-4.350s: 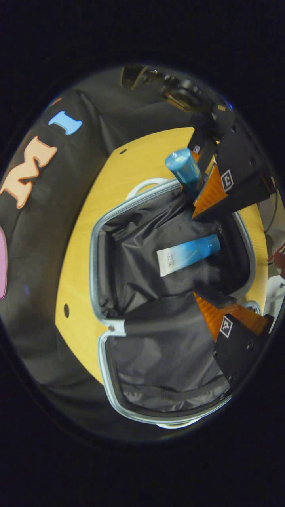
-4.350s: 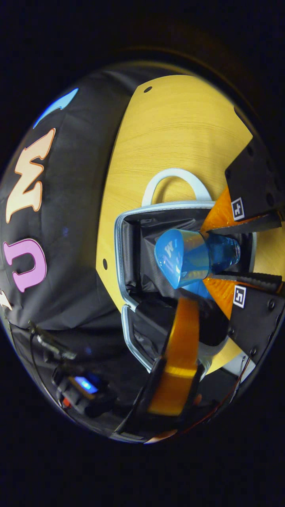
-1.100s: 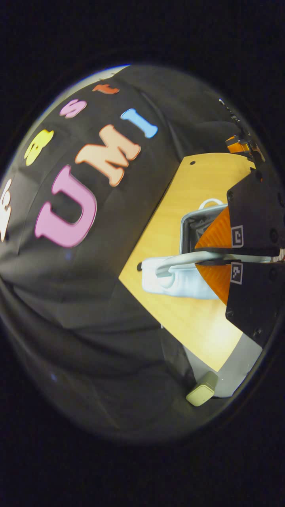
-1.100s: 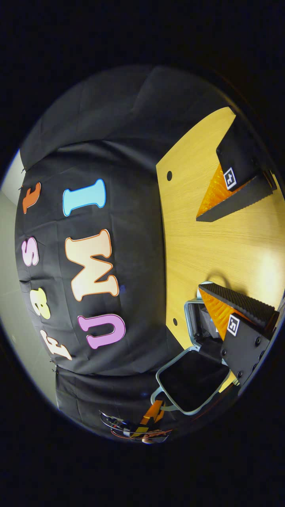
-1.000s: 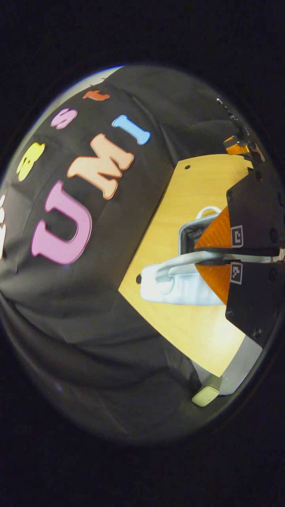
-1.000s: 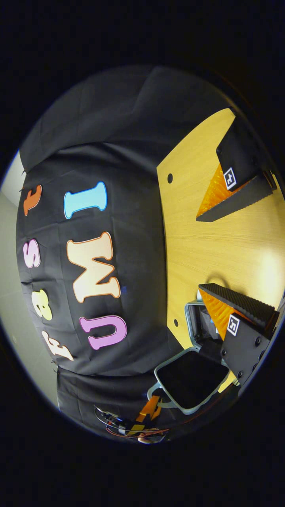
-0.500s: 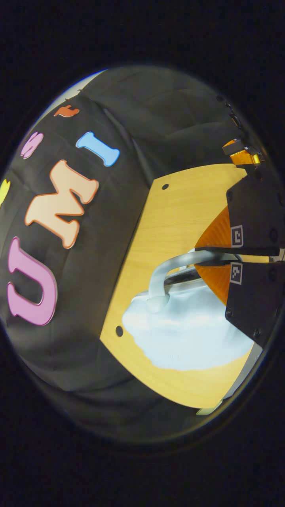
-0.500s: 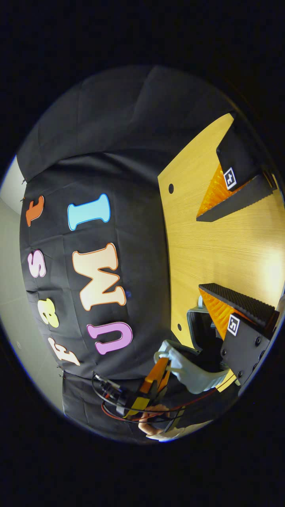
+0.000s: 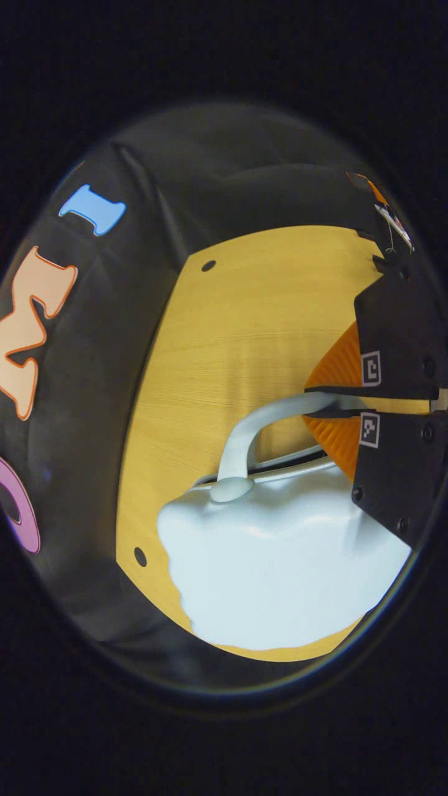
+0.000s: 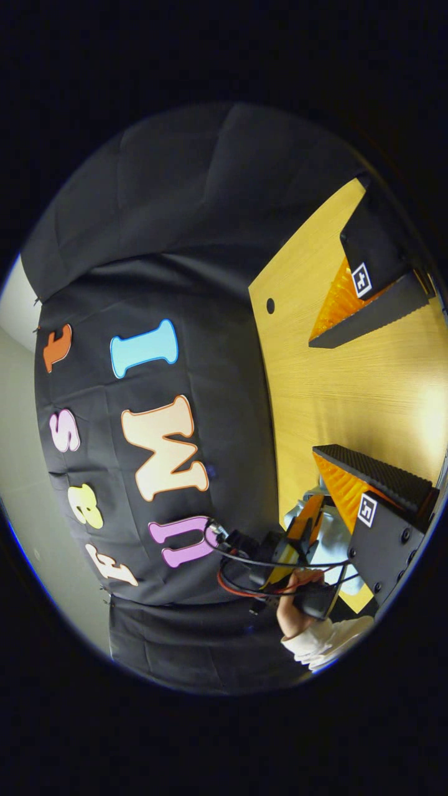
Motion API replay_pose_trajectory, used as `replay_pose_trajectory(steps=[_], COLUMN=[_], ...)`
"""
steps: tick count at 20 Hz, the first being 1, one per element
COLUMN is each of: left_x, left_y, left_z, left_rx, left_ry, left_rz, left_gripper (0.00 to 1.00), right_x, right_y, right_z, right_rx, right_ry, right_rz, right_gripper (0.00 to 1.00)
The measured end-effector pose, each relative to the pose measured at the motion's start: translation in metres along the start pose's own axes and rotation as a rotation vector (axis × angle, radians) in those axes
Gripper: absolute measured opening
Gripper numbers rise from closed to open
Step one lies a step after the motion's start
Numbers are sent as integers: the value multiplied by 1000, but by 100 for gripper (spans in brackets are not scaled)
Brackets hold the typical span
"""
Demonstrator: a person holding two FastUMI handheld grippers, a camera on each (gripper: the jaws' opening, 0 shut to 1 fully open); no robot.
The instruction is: First open the suitcase, pack the skin care products into it, and then close the suitcase.
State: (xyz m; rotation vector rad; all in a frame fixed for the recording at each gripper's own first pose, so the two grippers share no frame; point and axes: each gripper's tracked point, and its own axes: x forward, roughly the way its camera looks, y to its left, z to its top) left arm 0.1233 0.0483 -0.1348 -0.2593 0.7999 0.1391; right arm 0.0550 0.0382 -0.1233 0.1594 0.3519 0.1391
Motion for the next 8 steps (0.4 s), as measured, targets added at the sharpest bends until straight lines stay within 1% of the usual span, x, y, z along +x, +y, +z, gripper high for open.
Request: replay_pose_trajectory(steps=[3,5,7,8], left_x=[19,25,16,12], left_y=[1,-3,-10,-12], left_z=[-8,-13,-17,-21], left_rx=[18,9,-15,-20], left_ry=[38,50,45,41], left_rz=[20,10,-16,-29], left_gripper=[3,10,30,47], right_x=[-4,-8,-9,-10], right_y=[-14,-24,-34,-37], right_z=[7,12,17,20], right_rx=[-2,3,12,17], right_ry=[-18,-32,-45,-52], right_rz=[-23,-36,-44,-44], right_gripper=[98,98,98,98])
